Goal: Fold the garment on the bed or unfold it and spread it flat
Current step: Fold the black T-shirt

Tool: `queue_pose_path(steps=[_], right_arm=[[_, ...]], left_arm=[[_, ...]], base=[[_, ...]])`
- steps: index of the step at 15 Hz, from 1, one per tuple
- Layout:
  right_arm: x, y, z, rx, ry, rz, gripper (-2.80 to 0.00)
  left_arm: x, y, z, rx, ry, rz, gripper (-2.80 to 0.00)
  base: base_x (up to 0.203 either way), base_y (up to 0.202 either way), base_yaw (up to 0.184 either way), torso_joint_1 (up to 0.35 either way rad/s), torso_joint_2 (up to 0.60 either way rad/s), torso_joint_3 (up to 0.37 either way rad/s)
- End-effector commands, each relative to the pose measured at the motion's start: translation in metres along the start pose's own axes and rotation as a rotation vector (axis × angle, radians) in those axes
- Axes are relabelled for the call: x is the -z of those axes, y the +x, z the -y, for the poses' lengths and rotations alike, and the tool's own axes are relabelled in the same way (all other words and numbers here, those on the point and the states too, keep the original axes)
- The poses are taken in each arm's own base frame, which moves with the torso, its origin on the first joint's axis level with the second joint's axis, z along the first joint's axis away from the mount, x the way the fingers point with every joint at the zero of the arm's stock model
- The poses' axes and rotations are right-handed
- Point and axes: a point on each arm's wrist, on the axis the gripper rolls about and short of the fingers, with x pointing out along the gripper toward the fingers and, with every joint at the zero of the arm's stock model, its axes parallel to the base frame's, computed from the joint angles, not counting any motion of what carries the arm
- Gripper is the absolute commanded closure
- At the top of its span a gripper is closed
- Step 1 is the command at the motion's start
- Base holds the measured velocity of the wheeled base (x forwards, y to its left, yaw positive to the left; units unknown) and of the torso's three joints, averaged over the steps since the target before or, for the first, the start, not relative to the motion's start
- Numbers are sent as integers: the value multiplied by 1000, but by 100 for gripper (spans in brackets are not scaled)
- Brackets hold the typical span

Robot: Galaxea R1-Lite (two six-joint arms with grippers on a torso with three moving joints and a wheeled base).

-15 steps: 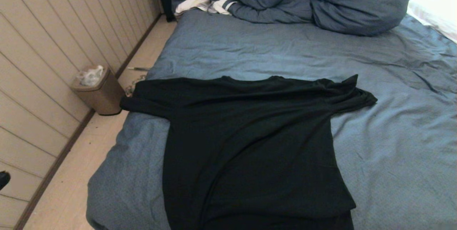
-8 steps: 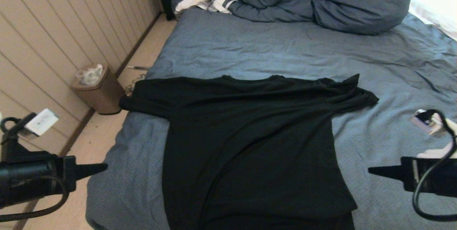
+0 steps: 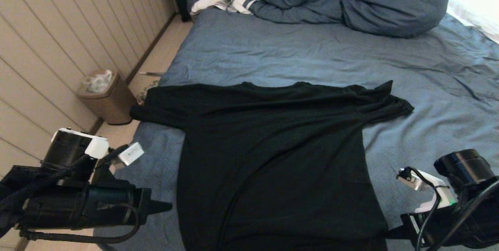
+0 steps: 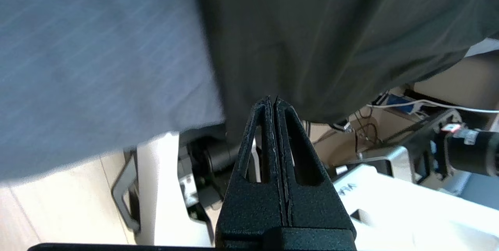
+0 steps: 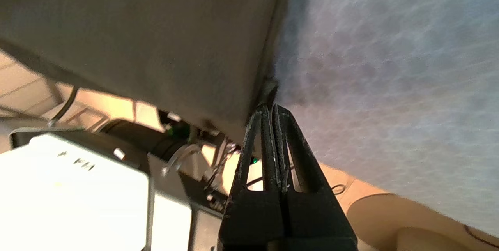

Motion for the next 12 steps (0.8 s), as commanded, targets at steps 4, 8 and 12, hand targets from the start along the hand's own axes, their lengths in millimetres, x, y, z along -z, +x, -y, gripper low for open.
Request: queue_pose_path(steps=[4, 8, 12], right_arm=[[0, -1, -14, -115, -70, 4, -280], [-8, 3, -19, -131, -110, 0, -280], [-14, 4, -13, -71, -113, 29, -280]], left_arm=[[4, 8, 5, 22, 1, 6, 0], [7, 7, 4, 27, -8, 14, 0], [9, 6, 4, 29, -13, 10, 0]], base=[[0, 0, 0, 0, 0, 0], [0, 0, 0, 0, 0, 0], [0, 0, 0, 0, 0, 0]])
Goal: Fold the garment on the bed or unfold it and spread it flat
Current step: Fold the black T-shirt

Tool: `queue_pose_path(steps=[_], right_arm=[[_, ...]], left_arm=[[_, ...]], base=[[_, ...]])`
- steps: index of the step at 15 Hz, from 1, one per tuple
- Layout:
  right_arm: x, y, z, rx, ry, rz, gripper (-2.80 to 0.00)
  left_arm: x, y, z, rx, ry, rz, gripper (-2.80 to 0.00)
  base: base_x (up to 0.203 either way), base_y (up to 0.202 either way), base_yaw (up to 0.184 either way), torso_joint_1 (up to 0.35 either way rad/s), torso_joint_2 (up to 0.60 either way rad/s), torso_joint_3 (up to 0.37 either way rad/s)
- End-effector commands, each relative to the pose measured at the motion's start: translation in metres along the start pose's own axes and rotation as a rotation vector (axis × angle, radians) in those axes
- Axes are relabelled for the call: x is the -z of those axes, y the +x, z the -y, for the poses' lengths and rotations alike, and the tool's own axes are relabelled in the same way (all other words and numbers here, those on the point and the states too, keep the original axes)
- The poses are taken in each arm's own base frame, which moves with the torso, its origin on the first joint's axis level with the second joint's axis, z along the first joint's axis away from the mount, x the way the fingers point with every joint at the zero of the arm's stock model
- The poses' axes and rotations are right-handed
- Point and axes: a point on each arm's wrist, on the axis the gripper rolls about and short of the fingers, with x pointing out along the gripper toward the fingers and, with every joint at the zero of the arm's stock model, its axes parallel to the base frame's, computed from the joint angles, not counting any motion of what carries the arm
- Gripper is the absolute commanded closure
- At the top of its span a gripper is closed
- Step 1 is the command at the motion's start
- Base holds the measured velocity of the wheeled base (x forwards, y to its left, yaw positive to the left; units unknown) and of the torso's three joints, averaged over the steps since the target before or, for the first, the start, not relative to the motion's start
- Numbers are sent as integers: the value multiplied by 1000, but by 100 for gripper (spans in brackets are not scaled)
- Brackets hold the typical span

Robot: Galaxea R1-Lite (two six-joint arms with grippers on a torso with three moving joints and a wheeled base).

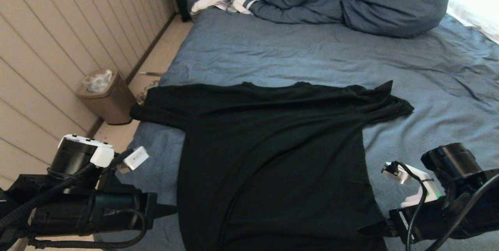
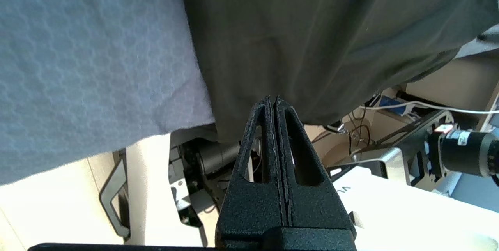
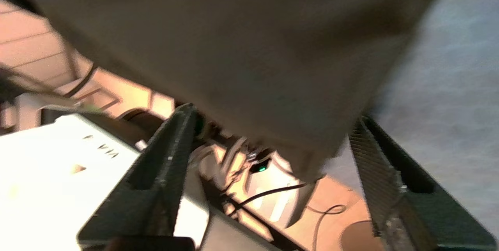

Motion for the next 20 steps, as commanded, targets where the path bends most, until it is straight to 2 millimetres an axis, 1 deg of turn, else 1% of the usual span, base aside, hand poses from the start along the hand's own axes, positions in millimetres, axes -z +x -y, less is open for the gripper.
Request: queue_pose_path(steps=[1, 3, 5, 6, 8, 9, 10, 13, 17, 20], right_arm=[[-1, -1, 6, 56, -9, 4, -280], [-1, 5, 12, 71, -12, -25, -280], [-3, 17, 19, 72, 2, -57, -280], [-5, 23, 21, 70, -11, -45, -280], [-8, 29, 18, 58, -26, -41, -280], [-10, 34, 12, 41, -47, -52, -280], [-11, 36, 6, 29, -62, -58, 0], [-10, 32, 1, 16, -74, -43, 0], [-5, 10, -11, -68, -76, 36, 0], [-3, 5, -14, -77, -84, 53, 0]], left_arm=[[1, -1, 0, 6, -2, -2, 0], [2, 0, 0, 8, 0, -4, 0], [2, 1, 0, 6, -2, -7, 0], [1, 2, 0, 5, -4, -10, 0], [1, 3, -1, 7, -1, -4, 0], [0, 4, -1, 7, -1, -3, 0], [1, 5, -2, 5, -3, -8, 0], [0, 8, -3, 3, -5, -12, 0], [0, 10, -3, 4, -6, -20, 0], [1, 10, -2, 6, -14, -23, 0]], base=[[0, 0, 0, 0, 0, 0], [0, 0, 0, 0, 0, 0], [0, 0, 0, 0, 0, 0], [0, 0, 0, 0, 0, 0], [0, 0, 0, 0, 0, 0], [0, 0, 0, 0, 0, 0], [0, 0, 0, 0, 0, 0], [0, 0, 0, 0, 0, 0], [0, 0, 0, 0, 0, 0], [0, 0, 0, 0, 0, 0]])
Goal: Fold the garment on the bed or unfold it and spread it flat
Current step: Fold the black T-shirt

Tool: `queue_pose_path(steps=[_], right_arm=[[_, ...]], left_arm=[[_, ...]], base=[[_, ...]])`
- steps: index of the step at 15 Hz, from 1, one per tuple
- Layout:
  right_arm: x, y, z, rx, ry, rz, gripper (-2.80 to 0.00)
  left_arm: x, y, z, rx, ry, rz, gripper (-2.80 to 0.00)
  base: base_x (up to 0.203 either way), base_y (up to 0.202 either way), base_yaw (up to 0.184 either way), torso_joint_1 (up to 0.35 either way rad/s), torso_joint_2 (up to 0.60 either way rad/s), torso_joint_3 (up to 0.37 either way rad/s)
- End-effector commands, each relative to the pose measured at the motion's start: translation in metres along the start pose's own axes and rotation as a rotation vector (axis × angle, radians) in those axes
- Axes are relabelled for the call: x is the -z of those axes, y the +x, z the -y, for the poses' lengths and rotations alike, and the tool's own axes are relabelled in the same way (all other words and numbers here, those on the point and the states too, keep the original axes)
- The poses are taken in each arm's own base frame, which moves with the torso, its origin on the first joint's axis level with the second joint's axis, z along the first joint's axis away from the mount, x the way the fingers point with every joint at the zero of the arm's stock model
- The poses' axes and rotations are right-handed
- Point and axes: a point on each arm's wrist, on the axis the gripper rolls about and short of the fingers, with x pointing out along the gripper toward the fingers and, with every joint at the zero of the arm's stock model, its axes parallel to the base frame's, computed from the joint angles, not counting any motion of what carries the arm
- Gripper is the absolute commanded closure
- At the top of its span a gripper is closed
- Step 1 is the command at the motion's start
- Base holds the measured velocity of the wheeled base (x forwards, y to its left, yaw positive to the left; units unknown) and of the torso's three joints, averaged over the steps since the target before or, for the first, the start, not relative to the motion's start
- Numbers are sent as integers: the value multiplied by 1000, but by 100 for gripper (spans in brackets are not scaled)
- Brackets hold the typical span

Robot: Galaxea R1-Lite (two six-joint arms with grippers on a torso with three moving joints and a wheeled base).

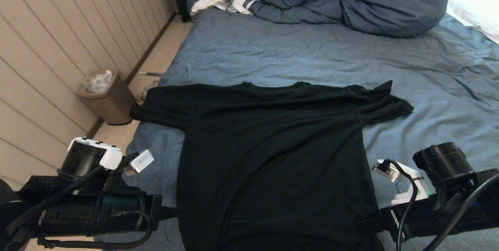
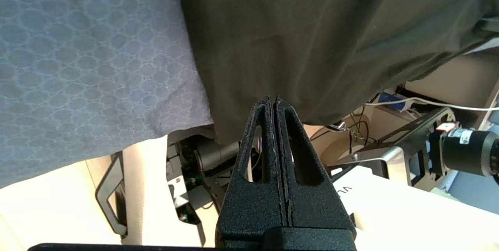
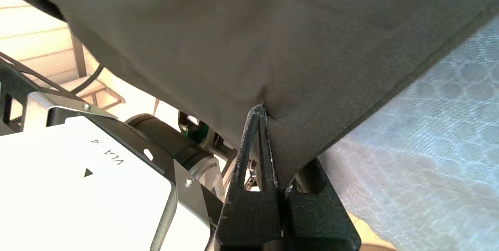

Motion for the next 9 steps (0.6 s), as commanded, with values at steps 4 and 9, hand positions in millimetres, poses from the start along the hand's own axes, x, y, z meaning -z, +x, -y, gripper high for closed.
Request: queue_pose_path(steps=[4, 9], right_arm=[[0, -12, -7, 4, -28, 51, 0], [-4, -18, -8, 10, -34, 85, 0]], left_arm=[[1, -1, 0, 3, -3, -1, 0], [3, -1, 0, 1, -3, -4, 0]], base=[[0, 0, 0, 0, 0, 0], [0, 0, 0, 0, 0, 0]])
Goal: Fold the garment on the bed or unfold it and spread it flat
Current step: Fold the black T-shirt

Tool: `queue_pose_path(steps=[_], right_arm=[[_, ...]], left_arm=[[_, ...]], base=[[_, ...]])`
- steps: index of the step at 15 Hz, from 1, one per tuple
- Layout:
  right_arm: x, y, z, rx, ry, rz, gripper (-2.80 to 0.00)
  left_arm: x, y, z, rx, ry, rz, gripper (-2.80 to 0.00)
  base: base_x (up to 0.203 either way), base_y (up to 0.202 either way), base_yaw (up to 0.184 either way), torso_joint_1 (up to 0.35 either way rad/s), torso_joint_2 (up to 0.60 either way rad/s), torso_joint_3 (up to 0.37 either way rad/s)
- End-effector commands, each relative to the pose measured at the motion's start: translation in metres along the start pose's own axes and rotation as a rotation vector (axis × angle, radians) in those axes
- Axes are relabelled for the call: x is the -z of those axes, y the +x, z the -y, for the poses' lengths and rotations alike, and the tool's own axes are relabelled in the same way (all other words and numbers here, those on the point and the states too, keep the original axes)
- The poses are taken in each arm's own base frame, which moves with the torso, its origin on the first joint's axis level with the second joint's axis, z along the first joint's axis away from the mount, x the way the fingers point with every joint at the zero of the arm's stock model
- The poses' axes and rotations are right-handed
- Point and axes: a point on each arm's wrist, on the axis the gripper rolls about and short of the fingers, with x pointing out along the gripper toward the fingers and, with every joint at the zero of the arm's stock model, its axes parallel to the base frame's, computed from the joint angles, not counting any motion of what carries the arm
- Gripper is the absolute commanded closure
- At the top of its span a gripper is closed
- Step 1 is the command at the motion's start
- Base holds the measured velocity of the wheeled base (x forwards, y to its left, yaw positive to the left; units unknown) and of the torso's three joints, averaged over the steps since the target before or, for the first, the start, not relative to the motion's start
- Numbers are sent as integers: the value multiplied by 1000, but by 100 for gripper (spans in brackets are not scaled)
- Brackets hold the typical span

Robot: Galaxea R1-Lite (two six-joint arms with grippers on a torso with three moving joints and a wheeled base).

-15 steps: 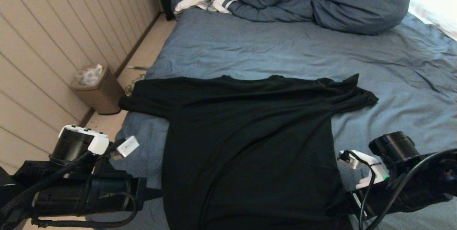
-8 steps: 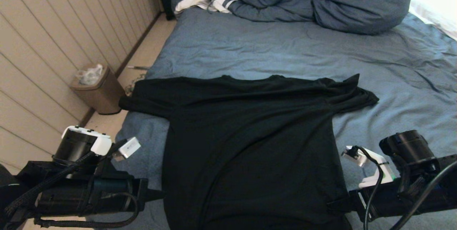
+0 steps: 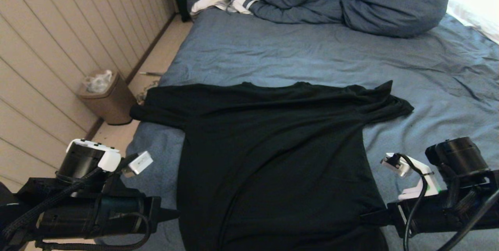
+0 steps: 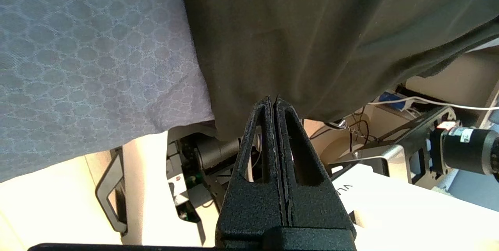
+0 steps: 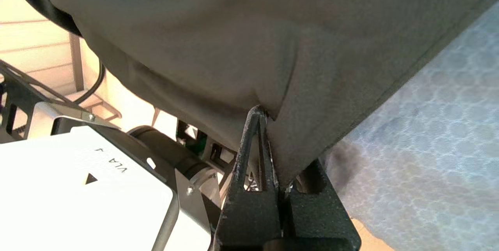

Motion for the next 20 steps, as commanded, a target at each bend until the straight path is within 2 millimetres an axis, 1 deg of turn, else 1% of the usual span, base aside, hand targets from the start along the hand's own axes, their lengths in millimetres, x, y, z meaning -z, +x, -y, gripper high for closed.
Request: queue_pose_path(steps=[1, 6, 7, 10, 11, 13, 15, 18, 20], right_arm=[[-3, -3, -3, -9, -17, 19, 0], [-10, -4, -5, -16, -32, 36, 0], [-10, -4, -5, -15, -27, 38, 0], [-12, -3, -4, -15, -25, 42, 0], [-14, -4, -4, -15, -26, 49, 0], [-18, -4, -3, -15, -29, 55, 0], [-24, -2, 1, -10, -7, 60, 0], [-26, -8, 6, 9, 51, 86, 0], [-30, -14, 7, 20, 82, 115, 0]], left_arm=[[0, 0, 0, 4, 1, 5, 0], [3, -1, -1, -1, -2, 3, 0], [4, -1, -1, -2, -1, 5, -280], [7, -1, -3, 0, -8, -8, -280], [12, -2, -4, -3, -11, -16, -280], [16, -6, -3, -2, -15, -11, -280], [19, -12, -2, 3, -62, 5, -280], [24, -7, -7, -16, -79, -24, -280], [24, 2, -11, -23, -87, -43, -280]], base=[[0, 0, 0, 0, 0, 0], [0, 0, 0, 0, 0, 0], [0, 0, 0, 0, 0, 0], [0, 0, 0, 0, 0, 0], [0, 0, 0, 0, 0, 0], [0, 0, 0, 0, 0, 0], [0, 0, 0, 0, 0, 0], [0, 0, 0, 0, 0, 0], [0, 0, 0, 0, 0, 0]])
